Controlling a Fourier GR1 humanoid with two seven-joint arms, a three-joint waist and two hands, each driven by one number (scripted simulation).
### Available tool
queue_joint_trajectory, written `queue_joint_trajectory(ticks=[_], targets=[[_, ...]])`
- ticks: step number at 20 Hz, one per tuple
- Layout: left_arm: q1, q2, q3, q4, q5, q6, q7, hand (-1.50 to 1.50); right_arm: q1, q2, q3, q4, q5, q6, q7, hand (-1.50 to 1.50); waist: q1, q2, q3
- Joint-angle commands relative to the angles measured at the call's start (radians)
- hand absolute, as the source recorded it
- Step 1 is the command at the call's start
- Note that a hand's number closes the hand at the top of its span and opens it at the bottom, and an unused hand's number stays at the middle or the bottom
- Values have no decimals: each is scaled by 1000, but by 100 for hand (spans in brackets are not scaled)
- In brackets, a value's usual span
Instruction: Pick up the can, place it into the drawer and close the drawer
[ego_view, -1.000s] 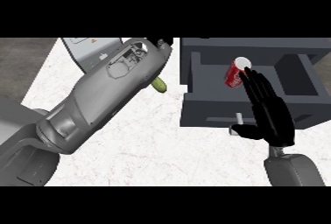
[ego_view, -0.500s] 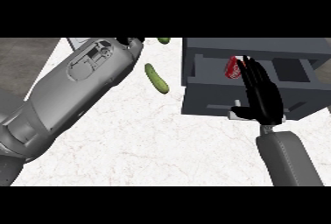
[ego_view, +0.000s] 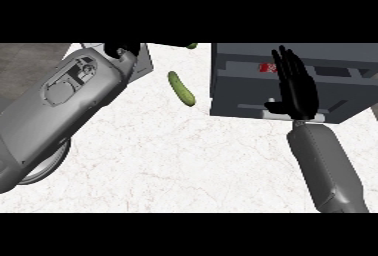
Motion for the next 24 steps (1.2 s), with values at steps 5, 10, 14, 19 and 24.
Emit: queue_joint_trajectory(ticks=[5, 10, 14, 19, 24], targets=[[97, 32, -14, -144, -35, 33, 48, -150, -217, 7, -76, 317, 12, -112, 7, -150, 15, 24, 18], [161, 49, -9, -180, -57, 27, 41, -150, -338, -19, -118, 466, 8, -167, -14, -150, 16, 31, 18], [210, 93, 15, -229, -54, -11, 18, -150, -402, -27, -135, 536, 15, -193, 8, -150, 32, 35, 18], [245, 56, 13, -232, -81, 12, -6, -150, -489, -22, -137, 597, 33, -201, 48, -150, 25, 41, 18], [293, 83, 25, -277, -79, -16, -18, -150, -528, -53, -167, 637, 15, -190, 18, -150, 39, 47, 18]])
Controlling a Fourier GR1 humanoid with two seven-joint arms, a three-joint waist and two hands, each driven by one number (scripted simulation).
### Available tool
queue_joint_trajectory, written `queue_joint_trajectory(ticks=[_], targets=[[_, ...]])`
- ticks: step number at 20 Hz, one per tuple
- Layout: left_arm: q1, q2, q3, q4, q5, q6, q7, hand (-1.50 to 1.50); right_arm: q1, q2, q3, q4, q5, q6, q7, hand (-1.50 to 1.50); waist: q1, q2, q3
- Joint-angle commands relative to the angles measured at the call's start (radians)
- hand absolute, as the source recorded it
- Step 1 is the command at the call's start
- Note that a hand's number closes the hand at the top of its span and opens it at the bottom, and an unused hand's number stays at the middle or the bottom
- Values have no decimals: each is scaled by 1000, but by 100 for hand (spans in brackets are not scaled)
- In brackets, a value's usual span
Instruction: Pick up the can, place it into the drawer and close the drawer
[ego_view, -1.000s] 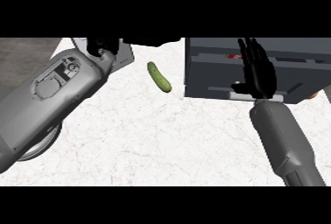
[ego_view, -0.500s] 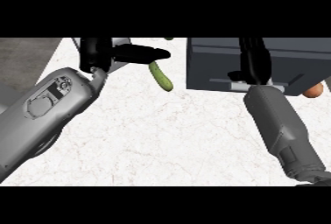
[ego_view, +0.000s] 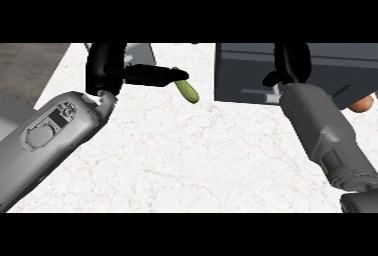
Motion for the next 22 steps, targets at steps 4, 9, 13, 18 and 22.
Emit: queue_joint_trajectory(ticks=[4, 9, 13, 18, 22], targets=[[39, 28, 37, -26, 6, -41, -8, -150, -118, -6, -50, 56, -51, 56, -50, -150, 20, 13, 4], [76, 51, 29, -70, -14, -31, -13, -150, -121, 66, -156, 3, -189, 46, -171, -150, 24, 3, 6], [125, 31, 22, -73, -17, -27, -39, -150, -124, 93, -242, -6, -290, 85, -243, -150, 13, 4, 6], [102, 40, 52, -69, -23, -24, -26, -150, -151, 89, -339, -26, -408, 173, -345, -150, -15, -1, 6], [158, 24, 41, -90, -30, -16, -42, -150, -157, 109, -436, -30, -529, 260, -384, -150, -25, -5, 5]])
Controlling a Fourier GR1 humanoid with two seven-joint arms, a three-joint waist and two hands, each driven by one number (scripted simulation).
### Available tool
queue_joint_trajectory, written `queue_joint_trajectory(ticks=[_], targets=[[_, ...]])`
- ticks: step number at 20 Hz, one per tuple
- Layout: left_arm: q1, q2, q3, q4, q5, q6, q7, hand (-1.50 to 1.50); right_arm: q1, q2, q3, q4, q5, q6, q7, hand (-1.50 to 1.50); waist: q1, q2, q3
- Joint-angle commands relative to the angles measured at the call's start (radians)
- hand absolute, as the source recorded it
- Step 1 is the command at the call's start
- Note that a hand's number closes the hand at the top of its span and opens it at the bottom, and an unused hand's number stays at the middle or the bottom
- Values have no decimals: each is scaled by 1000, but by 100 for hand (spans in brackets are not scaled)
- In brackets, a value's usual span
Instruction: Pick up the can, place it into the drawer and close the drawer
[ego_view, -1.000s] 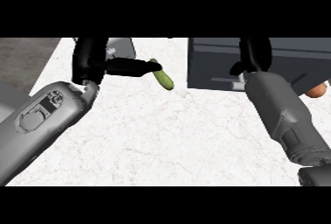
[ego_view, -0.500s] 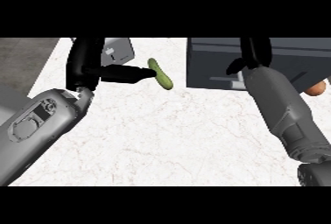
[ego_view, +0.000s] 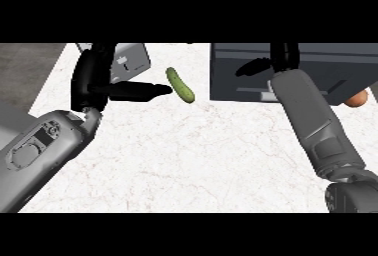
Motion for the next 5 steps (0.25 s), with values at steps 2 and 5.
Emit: queue_joint_trajectory(ticks=[2, 5], targets=[[57, 4, -20, -54, -31, 33, 13, -150, -89, 49, -114, -27, -153, 74, 6, -150, 4, -20, -6], [64, 0, 14, -56, -37, 27, 11, -150, -84, 44, -113, -17, -158, 59, -11, -150, -8, -16, -7]])
